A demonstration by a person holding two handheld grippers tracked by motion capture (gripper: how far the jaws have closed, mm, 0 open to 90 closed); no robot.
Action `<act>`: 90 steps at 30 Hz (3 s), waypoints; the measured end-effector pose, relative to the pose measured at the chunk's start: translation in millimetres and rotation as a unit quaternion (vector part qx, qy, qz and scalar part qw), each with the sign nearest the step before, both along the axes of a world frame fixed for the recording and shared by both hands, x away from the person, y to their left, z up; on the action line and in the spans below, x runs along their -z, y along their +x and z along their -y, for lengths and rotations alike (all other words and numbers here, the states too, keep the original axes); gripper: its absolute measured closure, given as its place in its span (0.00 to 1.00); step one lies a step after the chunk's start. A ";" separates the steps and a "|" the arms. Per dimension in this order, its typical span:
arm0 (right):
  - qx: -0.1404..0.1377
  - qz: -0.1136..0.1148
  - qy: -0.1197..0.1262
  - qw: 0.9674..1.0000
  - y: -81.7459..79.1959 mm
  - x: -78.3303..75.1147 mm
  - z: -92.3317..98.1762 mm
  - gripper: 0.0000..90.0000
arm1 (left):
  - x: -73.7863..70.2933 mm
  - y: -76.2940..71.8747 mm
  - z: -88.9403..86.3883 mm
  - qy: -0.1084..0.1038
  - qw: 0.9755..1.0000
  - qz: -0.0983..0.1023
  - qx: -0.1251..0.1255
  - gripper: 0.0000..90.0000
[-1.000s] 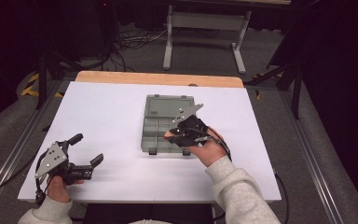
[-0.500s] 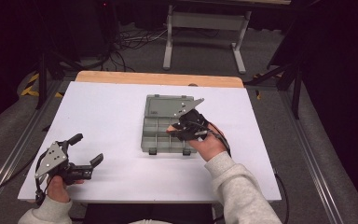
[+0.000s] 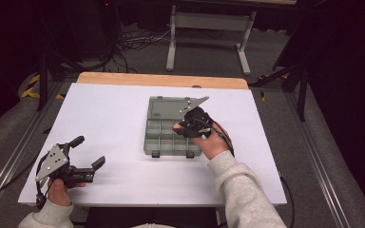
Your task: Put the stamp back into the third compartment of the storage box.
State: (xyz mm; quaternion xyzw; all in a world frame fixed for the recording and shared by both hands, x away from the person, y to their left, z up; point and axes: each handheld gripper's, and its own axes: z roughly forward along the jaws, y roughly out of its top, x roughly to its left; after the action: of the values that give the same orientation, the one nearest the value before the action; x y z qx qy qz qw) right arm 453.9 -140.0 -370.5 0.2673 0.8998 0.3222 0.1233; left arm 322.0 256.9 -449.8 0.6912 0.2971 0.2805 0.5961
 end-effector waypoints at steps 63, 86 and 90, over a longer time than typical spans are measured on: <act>0.044 -0.015 -0.042 0.998 39.4 35.3 -4.0 0.73 | 0.1 0.5 -0.6 0.001 1.000 -0.001 0.001 0.01; 0.045 -0.030 -0.045 0.998 42.3 40.4 -5.2 0.73 | 0.0 0.6 -0.3 0.001 1.000 -0.002 0.002 0.01; 0.045 -0.028 -0.046 0.998 42.2 40.3 -5.0 0.73 | 0.0 0.7 -0.3 0.001 1.000 -0.002 0.002 0.01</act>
State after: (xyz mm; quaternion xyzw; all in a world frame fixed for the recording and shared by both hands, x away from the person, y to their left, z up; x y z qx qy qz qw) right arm 496.1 -134.9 -410.7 0.3109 0.9036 0.2672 0.1245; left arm 322.7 257.2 -449.9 0.6927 0.2968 0.2780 0.5957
